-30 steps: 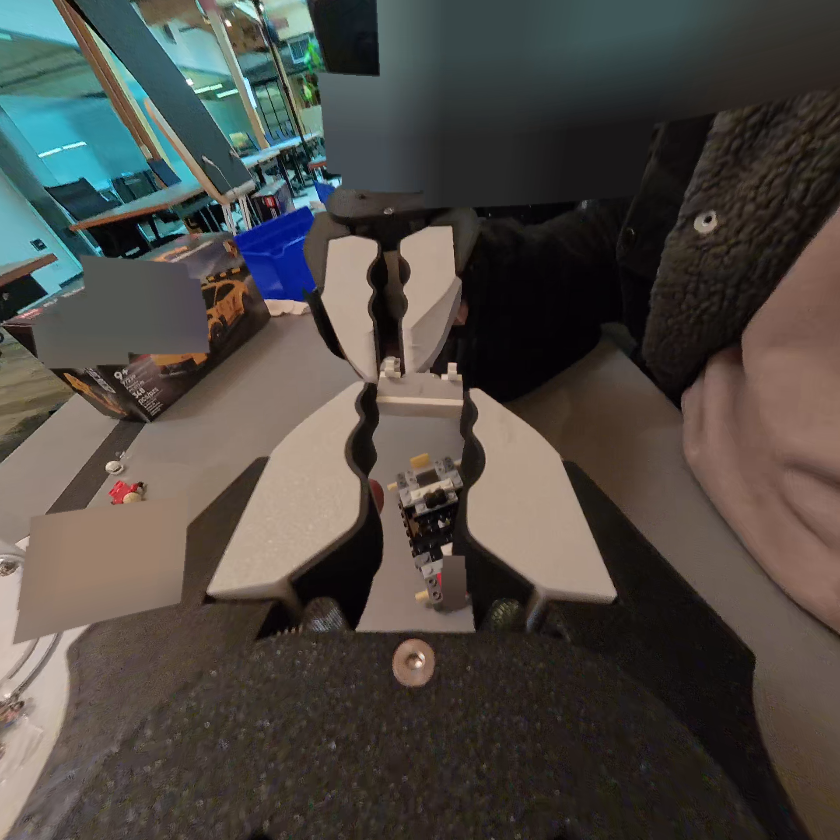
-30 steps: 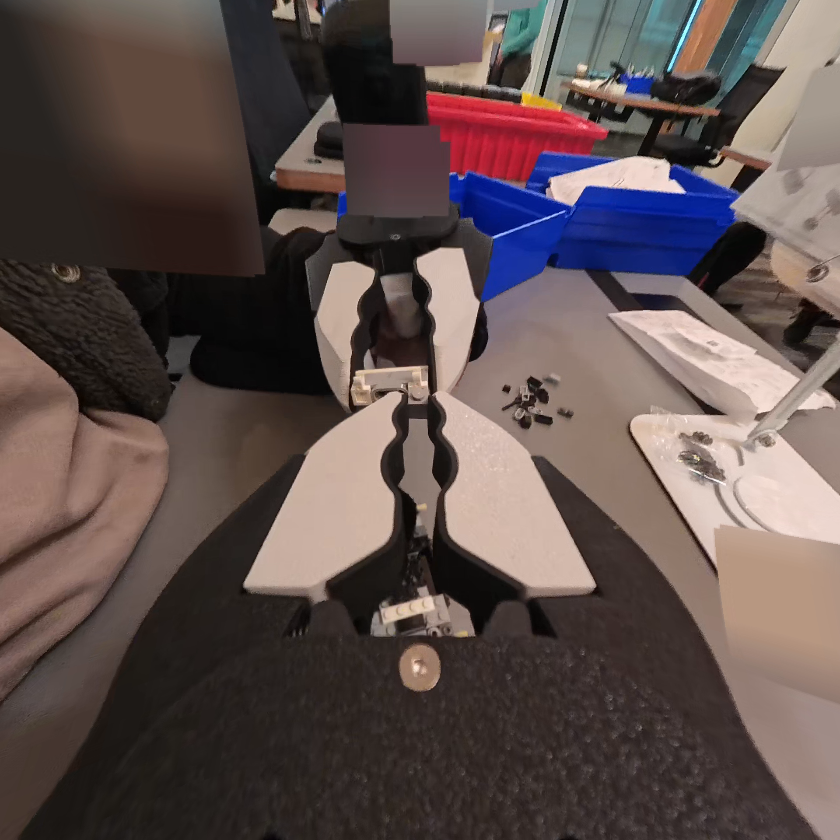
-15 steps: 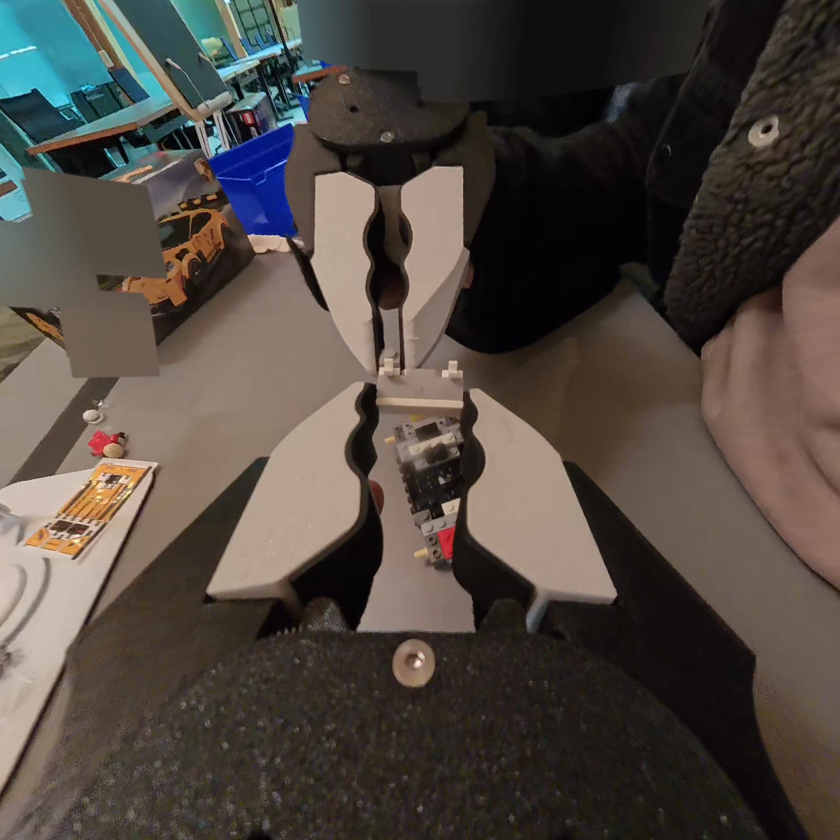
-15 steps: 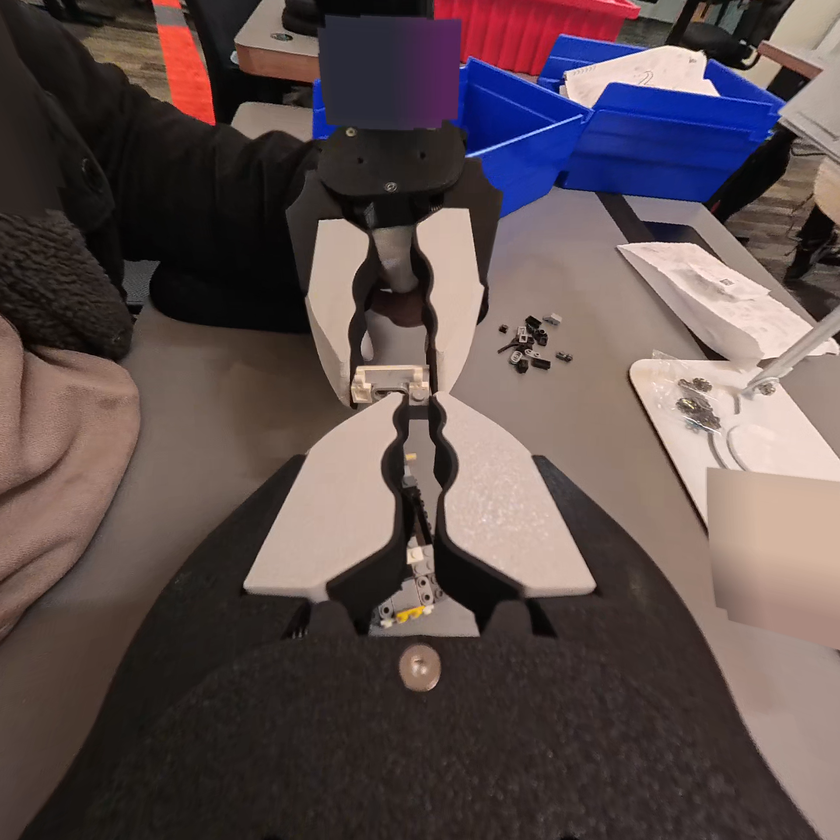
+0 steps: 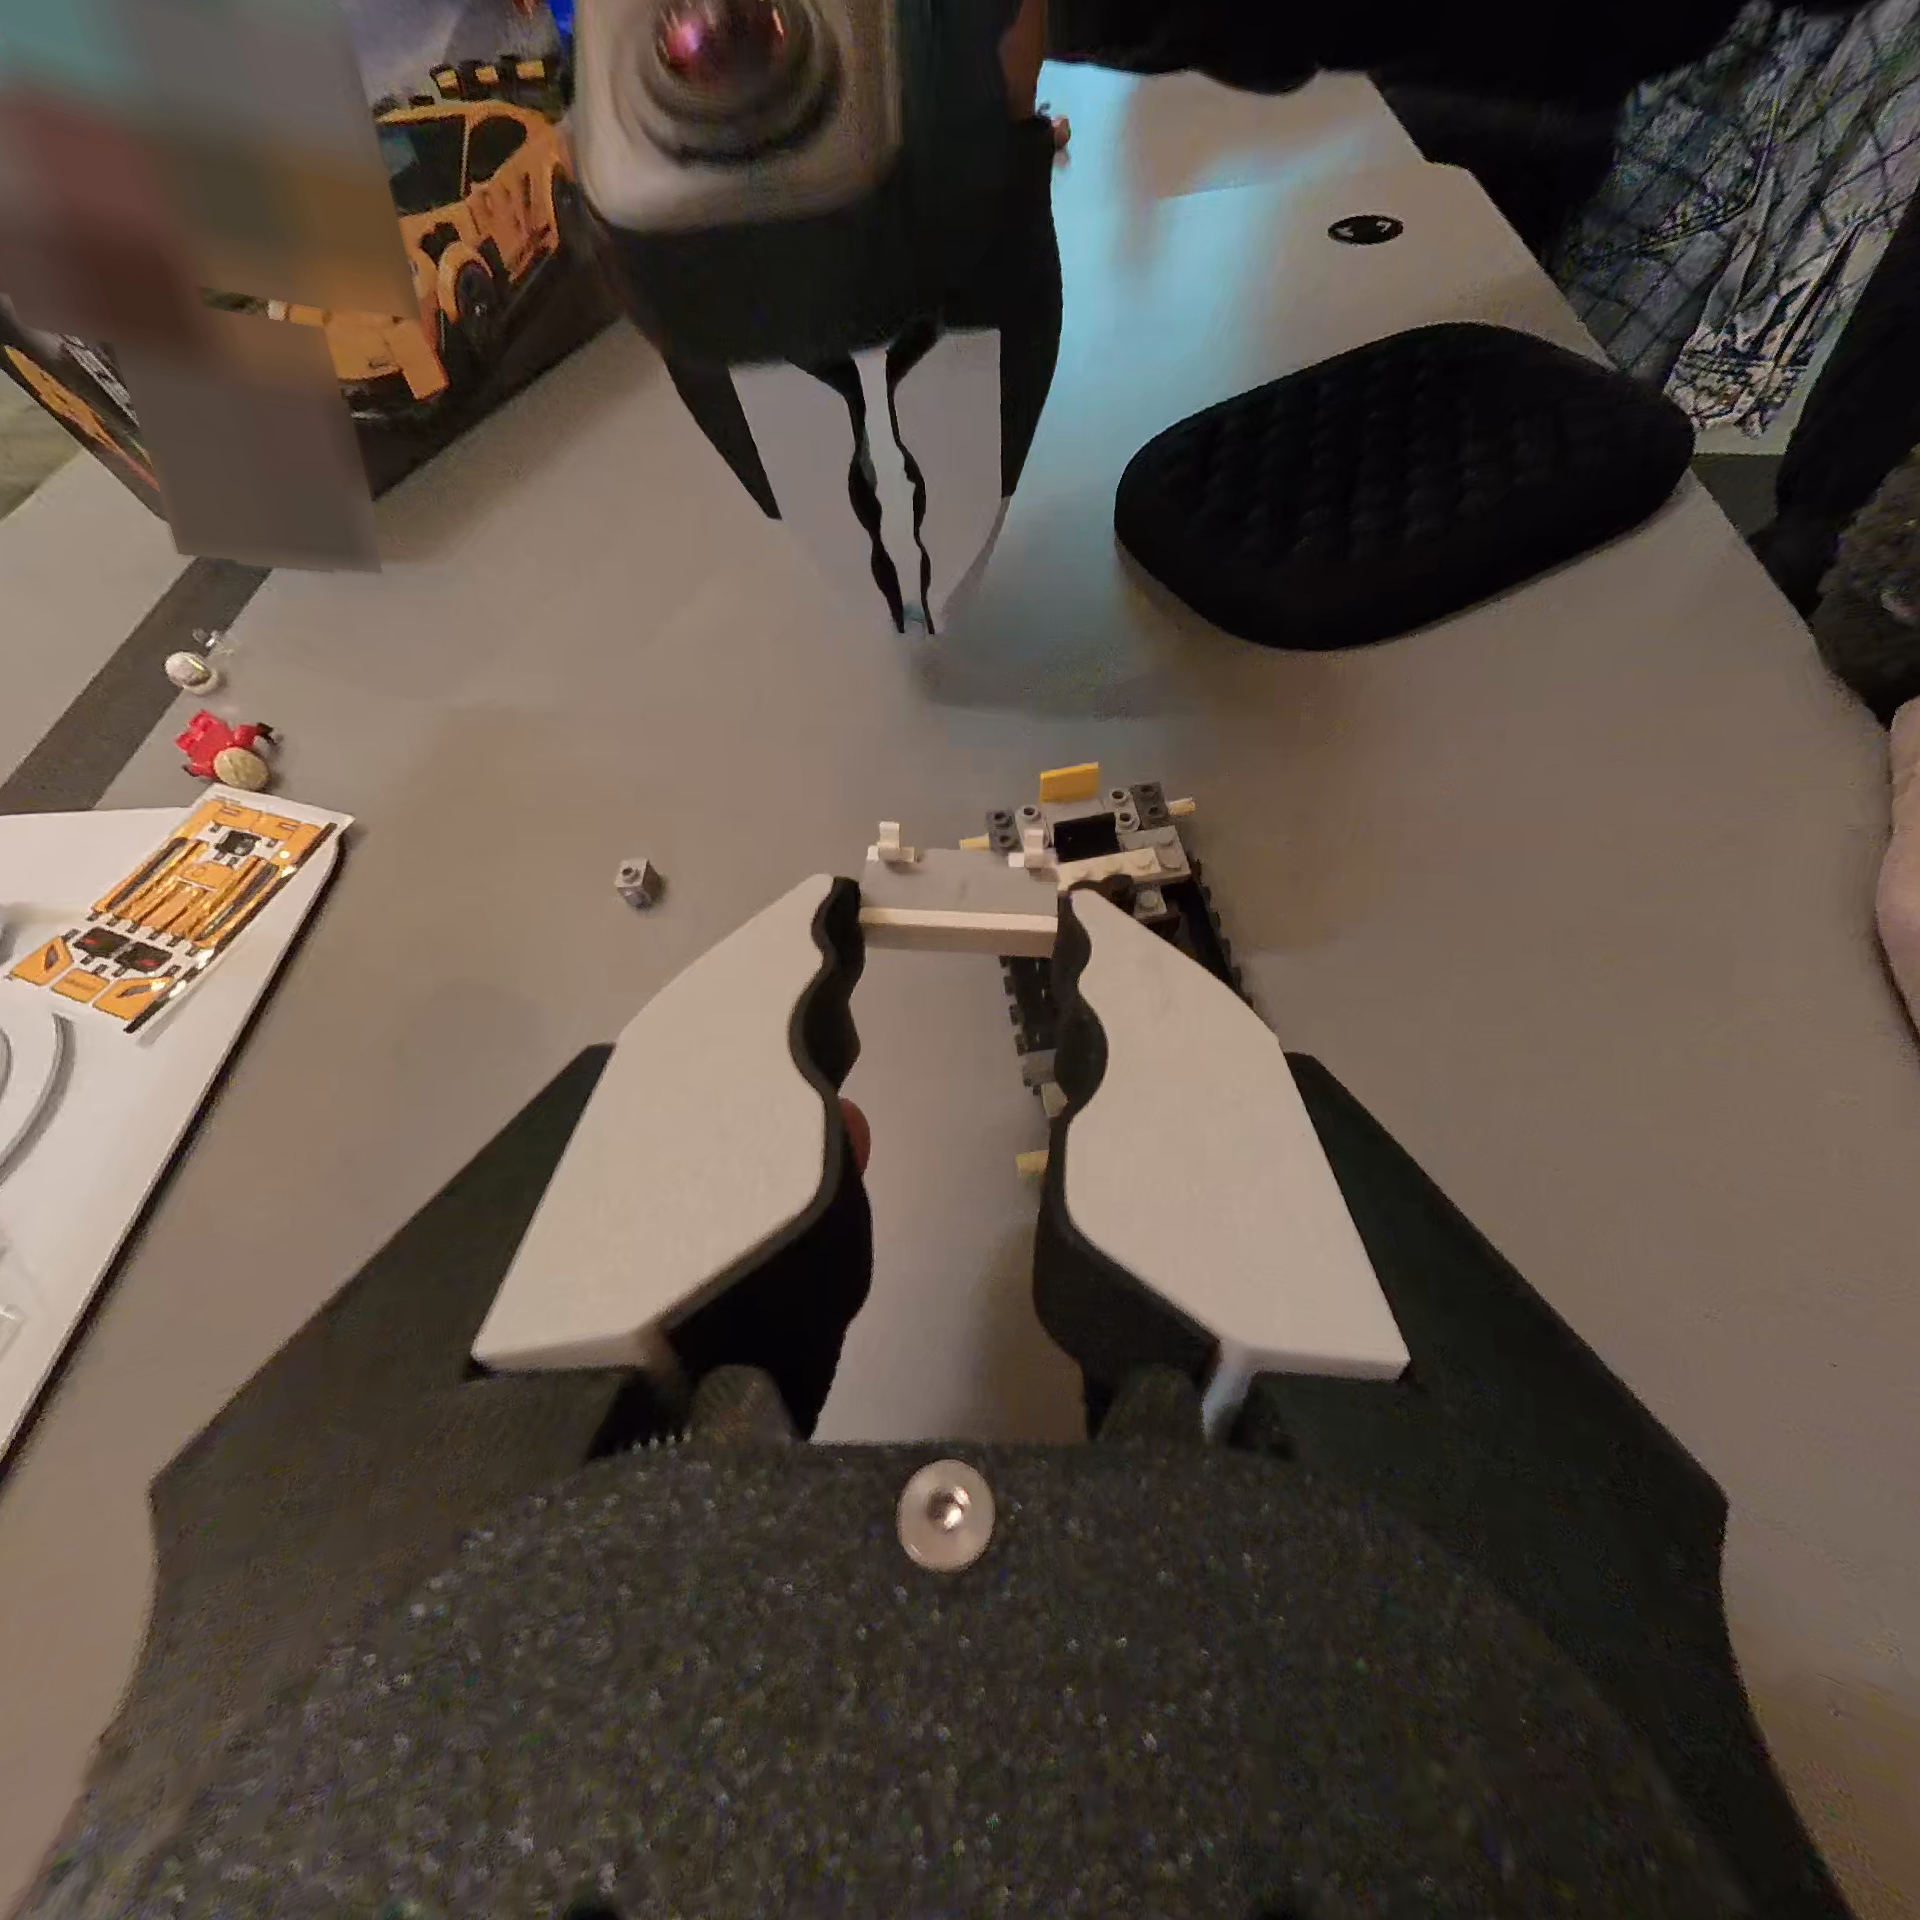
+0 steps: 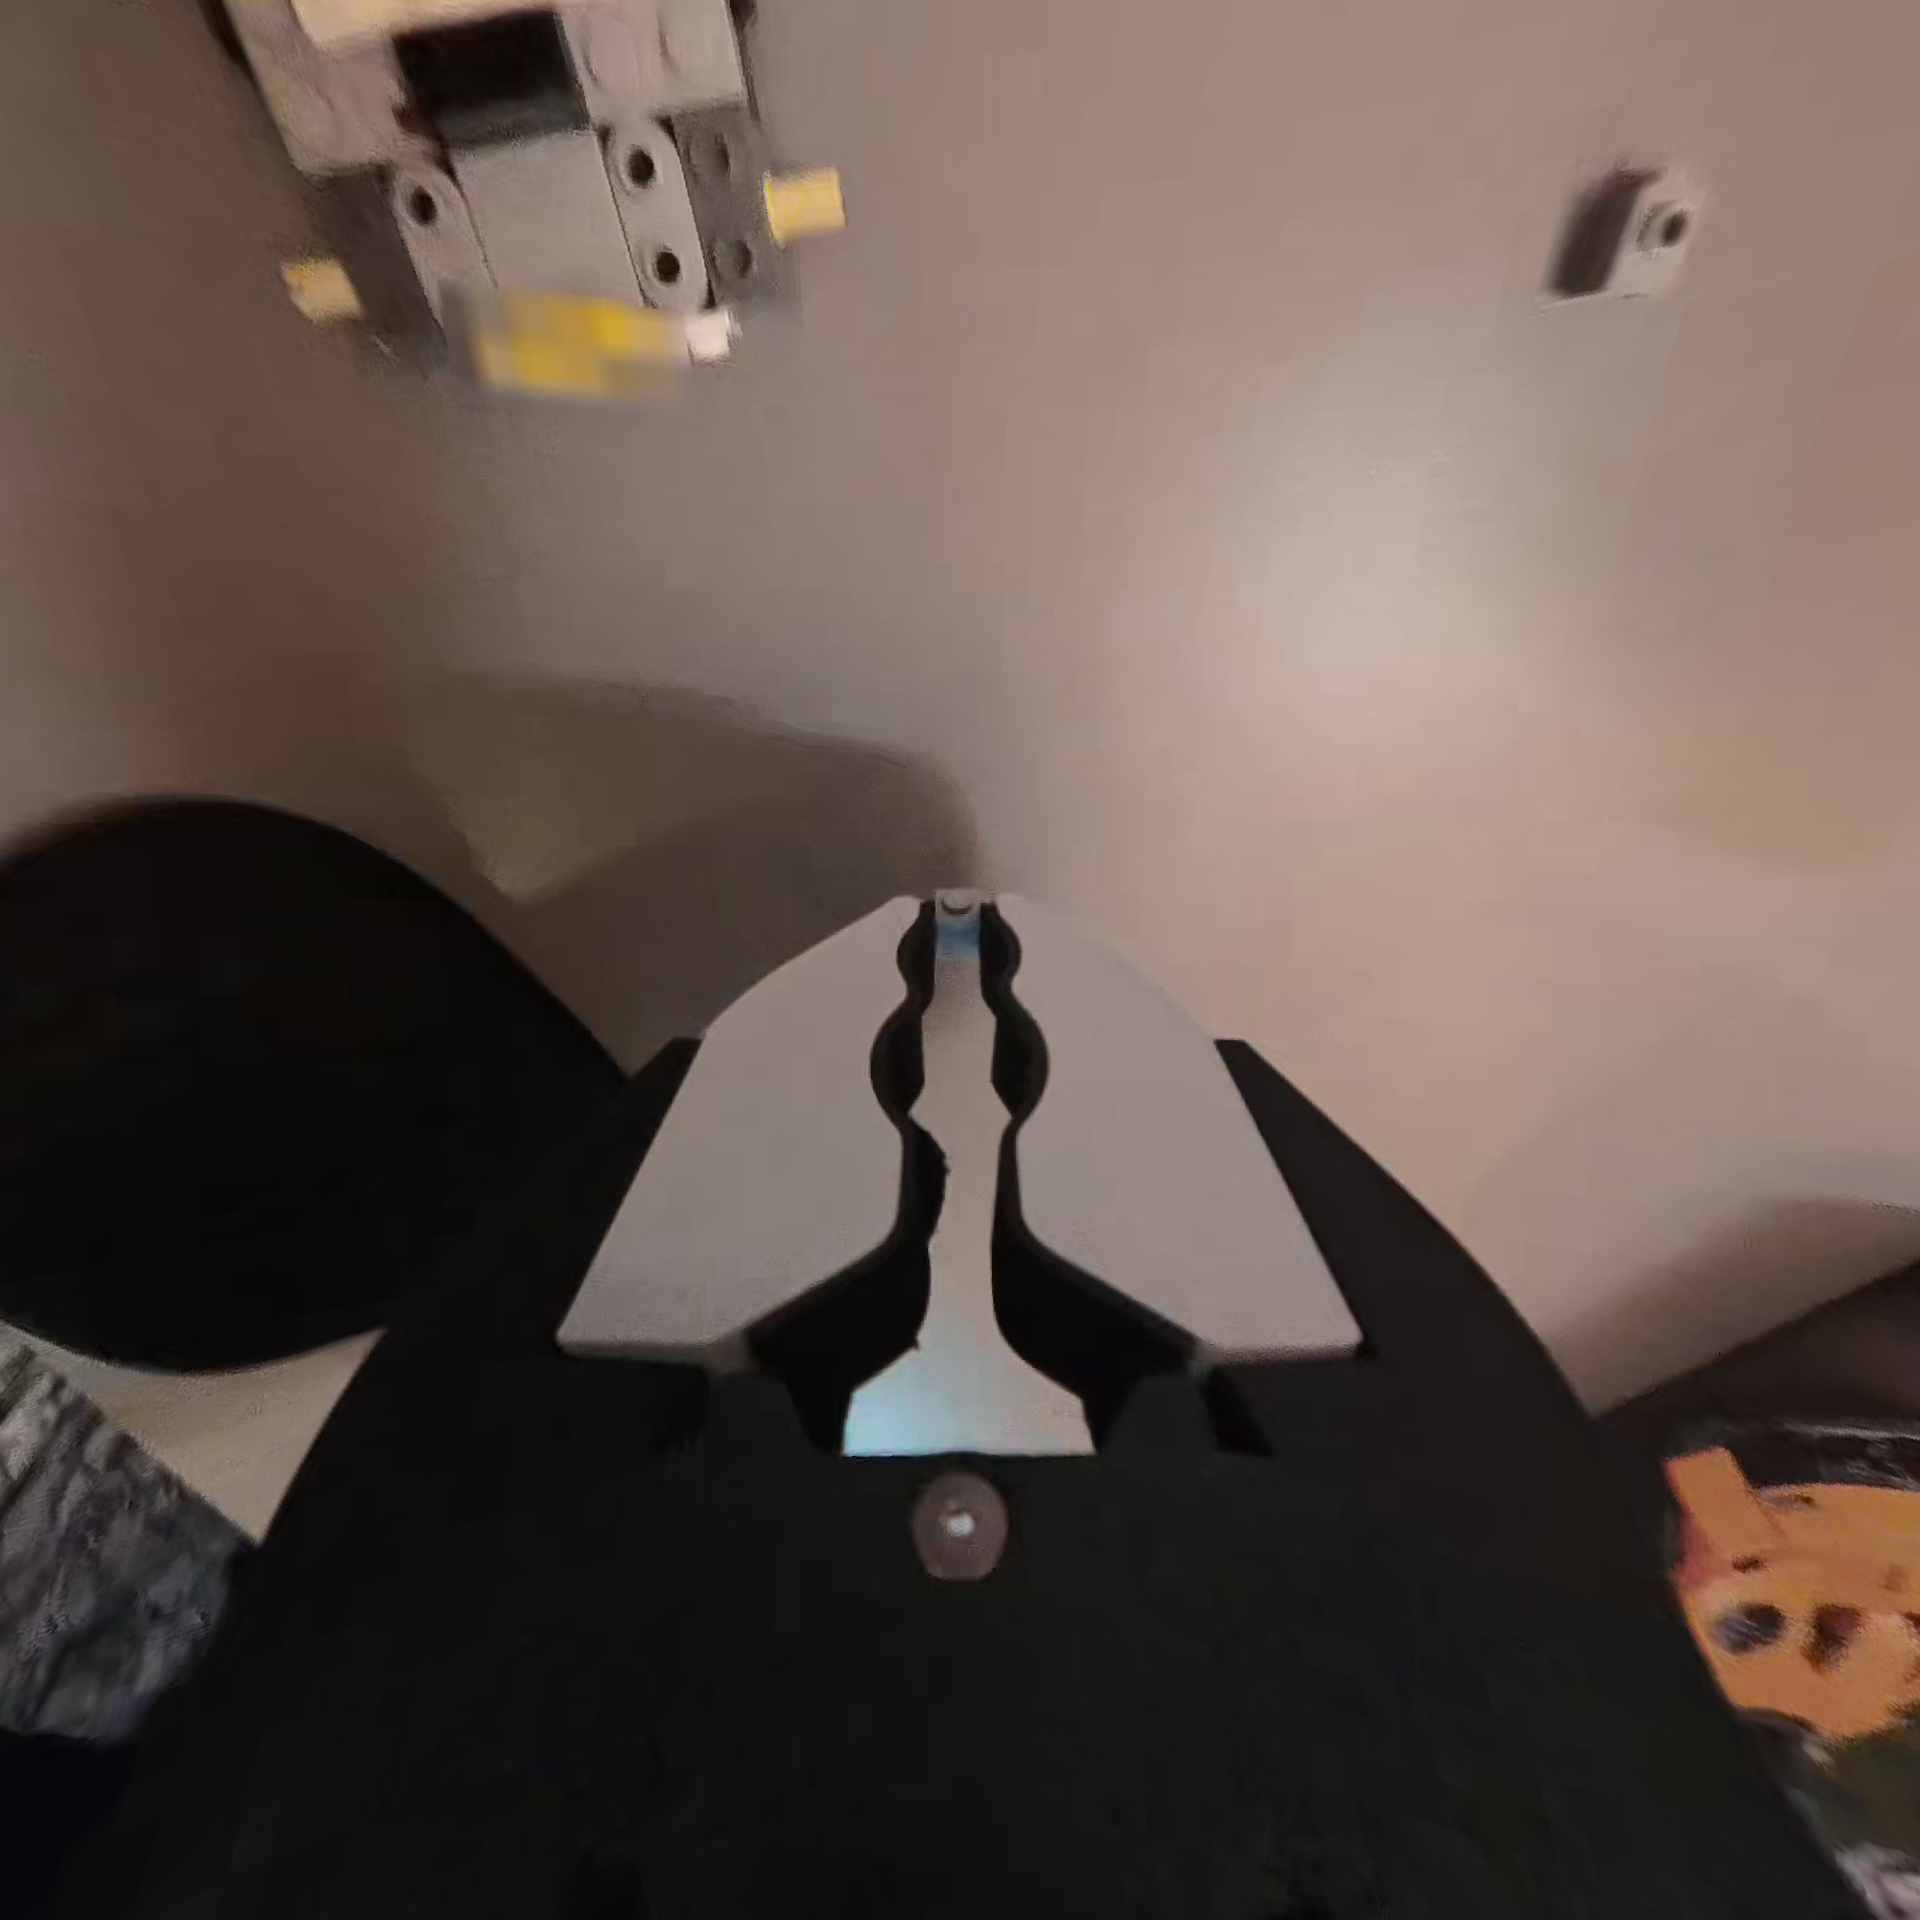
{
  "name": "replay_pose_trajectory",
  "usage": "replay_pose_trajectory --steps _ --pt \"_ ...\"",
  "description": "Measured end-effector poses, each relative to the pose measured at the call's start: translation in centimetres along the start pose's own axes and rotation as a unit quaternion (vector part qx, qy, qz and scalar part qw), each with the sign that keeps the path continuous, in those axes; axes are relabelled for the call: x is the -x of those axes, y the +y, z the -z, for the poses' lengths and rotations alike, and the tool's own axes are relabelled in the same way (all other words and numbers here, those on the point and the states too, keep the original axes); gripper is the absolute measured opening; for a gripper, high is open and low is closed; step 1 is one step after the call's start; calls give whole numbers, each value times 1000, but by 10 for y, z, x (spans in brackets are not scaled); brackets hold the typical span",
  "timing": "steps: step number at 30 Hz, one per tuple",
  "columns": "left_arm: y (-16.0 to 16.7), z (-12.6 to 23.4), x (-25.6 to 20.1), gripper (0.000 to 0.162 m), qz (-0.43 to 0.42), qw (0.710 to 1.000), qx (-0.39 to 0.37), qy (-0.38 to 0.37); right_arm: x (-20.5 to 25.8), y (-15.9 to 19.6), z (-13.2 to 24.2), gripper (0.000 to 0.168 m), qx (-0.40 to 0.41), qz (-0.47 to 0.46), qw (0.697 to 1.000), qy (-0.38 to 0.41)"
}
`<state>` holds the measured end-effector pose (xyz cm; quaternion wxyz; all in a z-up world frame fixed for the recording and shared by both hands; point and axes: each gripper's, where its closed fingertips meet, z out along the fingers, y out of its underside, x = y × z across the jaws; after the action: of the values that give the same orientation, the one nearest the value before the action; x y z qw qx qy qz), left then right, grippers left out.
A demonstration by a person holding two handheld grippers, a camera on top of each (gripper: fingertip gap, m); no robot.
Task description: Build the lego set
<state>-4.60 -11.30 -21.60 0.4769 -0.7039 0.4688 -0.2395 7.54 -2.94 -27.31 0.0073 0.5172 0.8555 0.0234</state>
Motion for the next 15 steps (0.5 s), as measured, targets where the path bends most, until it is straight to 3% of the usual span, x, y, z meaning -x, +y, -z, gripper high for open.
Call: replay_pose_trajectory --steps 5,15 --pt "5 2 4 35 7 1000 5 -5 1 2 -9 7 60 37 997 1" --pt "9 2 4 35 11 1000 15 -2 3 0 -7 20 20 34 999 19"
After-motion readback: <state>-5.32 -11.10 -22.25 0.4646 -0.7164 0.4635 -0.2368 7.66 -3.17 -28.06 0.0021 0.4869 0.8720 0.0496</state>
